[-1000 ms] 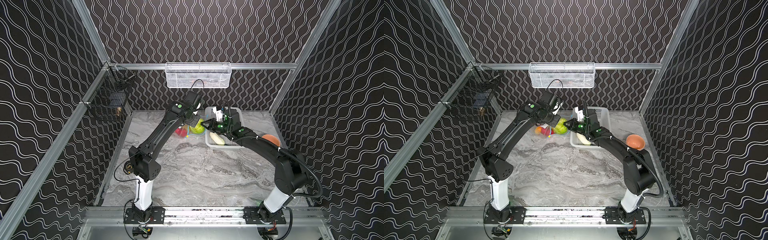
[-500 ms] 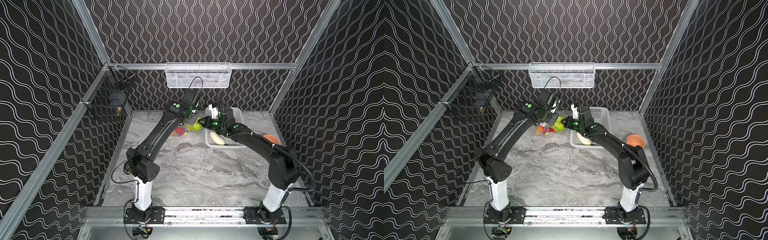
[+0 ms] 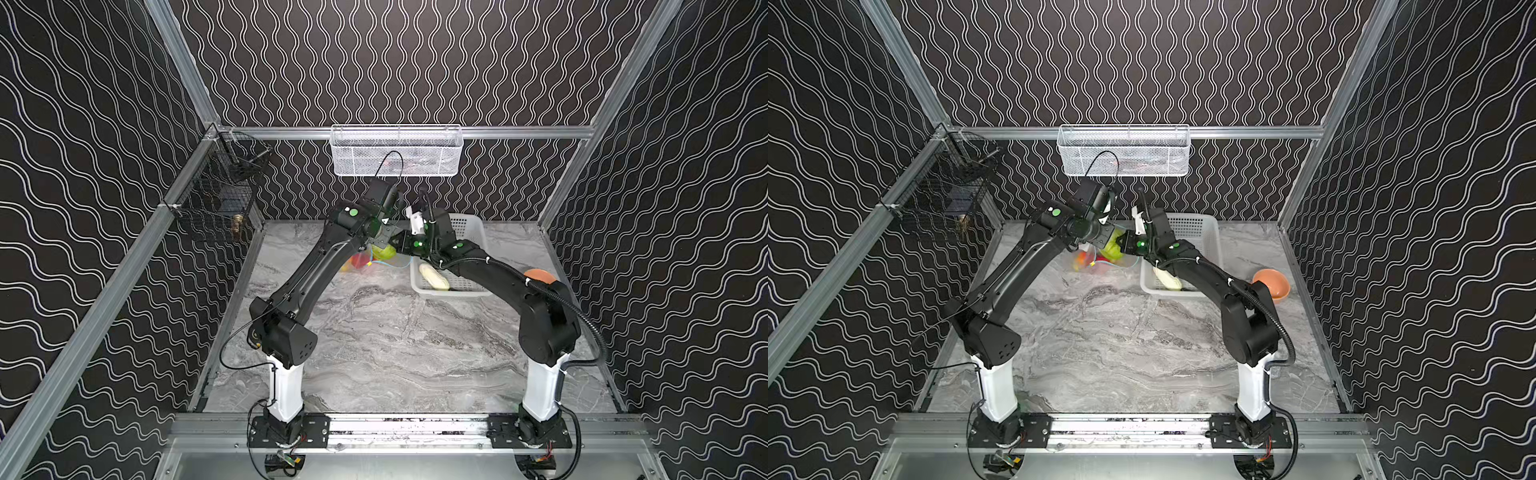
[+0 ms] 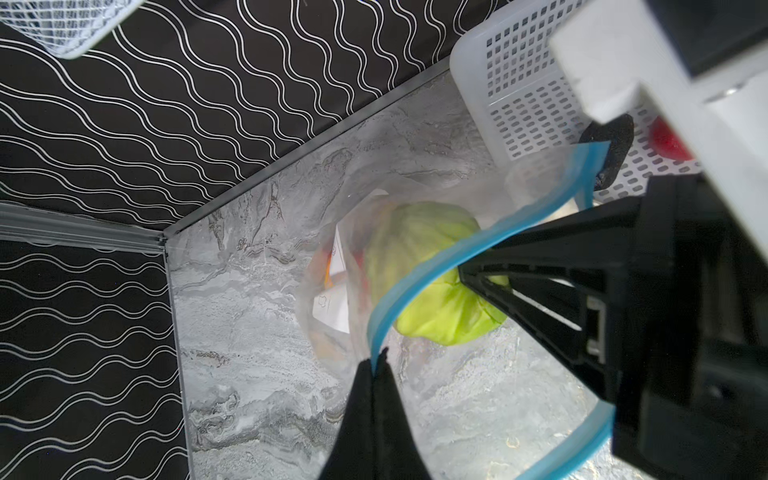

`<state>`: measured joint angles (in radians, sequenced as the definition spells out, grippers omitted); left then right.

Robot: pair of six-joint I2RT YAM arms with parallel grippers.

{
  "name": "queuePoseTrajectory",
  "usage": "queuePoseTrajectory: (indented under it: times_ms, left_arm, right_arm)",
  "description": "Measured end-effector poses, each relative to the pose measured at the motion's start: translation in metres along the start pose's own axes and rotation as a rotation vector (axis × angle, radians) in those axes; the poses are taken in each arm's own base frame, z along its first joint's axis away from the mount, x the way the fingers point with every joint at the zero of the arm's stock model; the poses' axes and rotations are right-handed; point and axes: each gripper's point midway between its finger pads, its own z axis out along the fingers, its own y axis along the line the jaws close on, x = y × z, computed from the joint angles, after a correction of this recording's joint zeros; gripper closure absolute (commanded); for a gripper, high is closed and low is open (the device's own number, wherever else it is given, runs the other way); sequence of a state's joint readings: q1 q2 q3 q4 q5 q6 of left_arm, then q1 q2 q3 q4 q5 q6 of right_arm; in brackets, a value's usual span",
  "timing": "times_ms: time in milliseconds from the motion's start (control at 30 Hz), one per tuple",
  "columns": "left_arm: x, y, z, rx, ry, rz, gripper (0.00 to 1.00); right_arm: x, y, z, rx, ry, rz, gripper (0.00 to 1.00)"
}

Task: Place the food in the zip-top bag and seal the zipper
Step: 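Lower the green cabbage into the bag held open by the left gripper, then open the right gripper to release the cabbage inside the bag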

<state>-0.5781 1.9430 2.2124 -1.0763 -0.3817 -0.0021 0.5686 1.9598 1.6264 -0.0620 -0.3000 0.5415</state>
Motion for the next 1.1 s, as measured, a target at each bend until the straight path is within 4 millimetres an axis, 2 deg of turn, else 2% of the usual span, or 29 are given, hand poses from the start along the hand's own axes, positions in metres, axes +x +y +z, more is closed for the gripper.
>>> queuePoseTrajectory:
  times_ms: [133, 300, 567, 700, 933, 1100]
  left_arm:
    - [0.000, 0.000, 0.002, -0.003, 0.003, 0.001, 1.00]
    - [-0.002, 0.000, 0.002, -0.003, -0.002, -0.001, 1.00]
    - [-0.003, -0.001, 0.006, -0.007, 0.001, 0.000, 1.00]
    - [-0.003, -0.002, 0.007, -0.007, 0.002, 0.001, 1.00]
    - [-0.004, -0.002, 0.008, -0.010, 0.002, 0.001, 1.00]
    - [-0.005, 0.000, 0.007, -0.015, -0.001, -0.001, 1.00]
  right_arm:
    - [0.000, 0.004, 0.001, -0.025, 0.005, -0.004, 0.70]
    - [0.002, 0.011, 0.004, -0.055, 0.000, -0.016, 0.48]
    - [-0.001, 0.017, 0.003, -0.080, -0.009, -0.024, 0.27]
    - [-0.006, 0.024, -0.005, -0.092, -0.025, -0.032, 0.22]
    - [-0.005, 0.026, -0.016, -0.096, -0.038, -0.036, 0.21]
    - [-0.008, 0.034, -0.031, -0.107, -0.063, -0.045, 0.21]
